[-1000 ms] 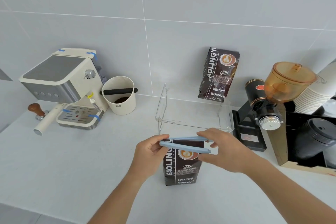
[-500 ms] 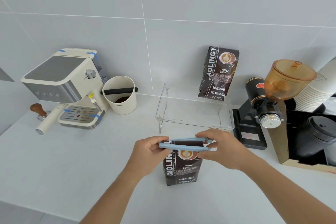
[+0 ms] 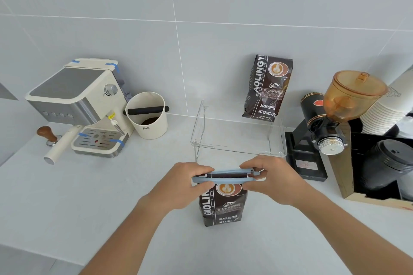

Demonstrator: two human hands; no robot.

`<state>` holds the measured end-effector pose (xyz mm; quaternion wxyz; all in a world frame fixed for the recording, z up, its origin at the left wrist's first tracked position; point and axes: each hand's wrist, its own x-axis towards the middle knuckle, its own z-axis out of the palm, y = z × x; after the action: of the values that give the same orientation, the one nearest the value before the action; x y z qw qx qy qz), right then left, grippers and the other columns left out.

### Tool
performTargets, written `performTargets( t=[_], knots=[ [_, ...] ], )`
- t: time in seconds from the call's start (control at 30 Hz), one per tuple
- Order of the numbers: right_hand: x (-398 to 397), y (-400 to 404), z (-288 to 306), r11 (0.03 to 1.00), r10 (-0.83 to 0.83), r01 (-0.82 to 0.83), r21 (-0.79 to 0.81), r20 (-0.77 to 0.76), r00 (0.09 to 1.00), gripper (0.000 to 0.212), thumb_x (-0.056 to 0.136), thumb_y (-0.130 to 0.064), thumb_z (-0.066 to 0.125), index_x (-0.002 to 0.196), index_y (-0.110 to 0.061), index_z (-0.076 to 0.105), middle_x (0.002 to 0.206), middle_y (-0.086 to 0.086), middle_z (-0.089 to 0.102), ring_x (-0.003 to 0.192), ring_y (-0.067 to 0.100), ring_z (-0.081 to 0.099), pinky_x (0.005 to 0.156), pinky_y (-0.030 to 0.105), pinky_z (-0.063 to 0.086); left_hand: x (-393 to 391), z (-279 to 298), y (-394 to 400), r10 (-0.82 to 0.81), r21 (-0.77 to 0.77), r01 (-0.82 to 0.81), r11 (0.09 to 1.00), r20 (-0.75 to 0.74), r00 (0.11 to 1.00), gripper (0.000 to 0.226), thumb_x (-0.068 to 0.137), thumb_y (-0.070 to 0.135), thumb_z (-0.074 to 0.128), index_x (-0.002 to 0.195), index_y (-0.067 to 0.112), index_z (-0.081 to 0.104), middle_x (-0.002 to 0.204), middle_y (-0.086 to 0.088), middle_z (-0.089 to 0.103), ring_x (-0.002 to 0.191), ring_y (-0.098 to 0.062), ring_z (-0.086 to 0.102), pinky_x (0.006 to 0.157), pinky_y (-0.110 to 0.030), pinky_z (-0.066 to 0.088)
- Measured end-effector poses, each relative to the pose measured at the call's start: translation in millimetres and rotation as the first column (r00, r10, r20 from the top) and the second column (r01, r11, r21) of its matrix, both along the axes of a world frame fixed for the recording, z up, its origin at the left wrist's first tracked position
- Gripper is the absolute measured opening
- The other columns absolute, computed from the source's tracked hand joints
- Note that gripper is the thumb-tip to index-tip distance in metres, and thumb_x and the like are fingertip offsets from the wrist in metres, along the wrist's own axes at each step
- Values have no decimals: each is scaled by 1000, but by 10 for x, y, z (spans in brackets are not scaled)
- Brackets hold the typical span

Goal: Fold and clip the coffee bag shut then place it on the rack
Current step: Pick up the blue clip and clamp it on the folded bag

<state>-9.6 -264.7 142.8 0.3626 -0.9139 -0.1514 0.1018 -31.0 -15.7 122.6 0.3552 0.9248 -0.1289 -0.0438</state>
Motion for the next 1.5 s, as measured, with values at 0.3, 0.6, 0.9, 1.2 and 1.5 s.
performTargets(
  t=[0.3, 0.6, 0.9, 1.2, 1.5],
  knots=[
    [-14, 32, 30, 999, -50, 50, -6, -34, 998, 26, 71, -14, 80, 94, -23, 74, 81, -9, 70, 79, 13, 67, 78, 34, 59, 115, 85, -135, -154, 266, 136, 954, 47, 987, 31, 92, 37, 53, 120, 26, 61, 107, 0, 70, 99, -23, 58, 83, -36, 48],
    [-28, 6, -3, 997, -40, 40, -61, -8, 999, 20, 78, -23, 76, 98, -21, 74, 87, 0, 76, 78, 20, 70, 74, 40, 60, 100, 22, -160, -180, 268, 146, 952, 106, 978, 24, 95, 36, 47, 113, 25, 59, 100, 1, 69, 90, -20, 58, 71, -29, 42],
    [-63, 39, -6, 997, -28, 33, -69, 79, 997, 12, 78, -20, 76, 90, -17, 75, 71, -4, 69, 69, 19, 64, 67, 36, 56, 102, 5, -149, -177, 252, 138, 958, 137, 975, 26, 95, 34, 50, 116, 23, 61, 103, 2, 69, 89, -18, 58, 73, -25, 41],
    [-48, -78, -37, 997, -68, 68, 24, -28, 997, 17, 75, -21, 78, 91, -24, 75, 81, -3, 76, 74, 8, 69, 77, 32, 59, 112, -4, -132, -158, 217, 131, 967, 114, 981, 30, 93, 37, 52, 120, 24, 60, 109, 5, 70, 96, -15, 59, 77, -22, 42],
    [-130, -97, -218, 1000, 4, -3, -4, 262, 965, 7, 83, -23, 70, 89, -20, 70, 66, 5, 69, 60, 27, 60, 60, 43, 55, 92, 31, -159, -157, 211, 128, 969, 128, 979, 27, 94, 32, 52, 117, 21, 61, 107, 1, 70, 96, -18, 62, 73, -24, 44]
  ],
)
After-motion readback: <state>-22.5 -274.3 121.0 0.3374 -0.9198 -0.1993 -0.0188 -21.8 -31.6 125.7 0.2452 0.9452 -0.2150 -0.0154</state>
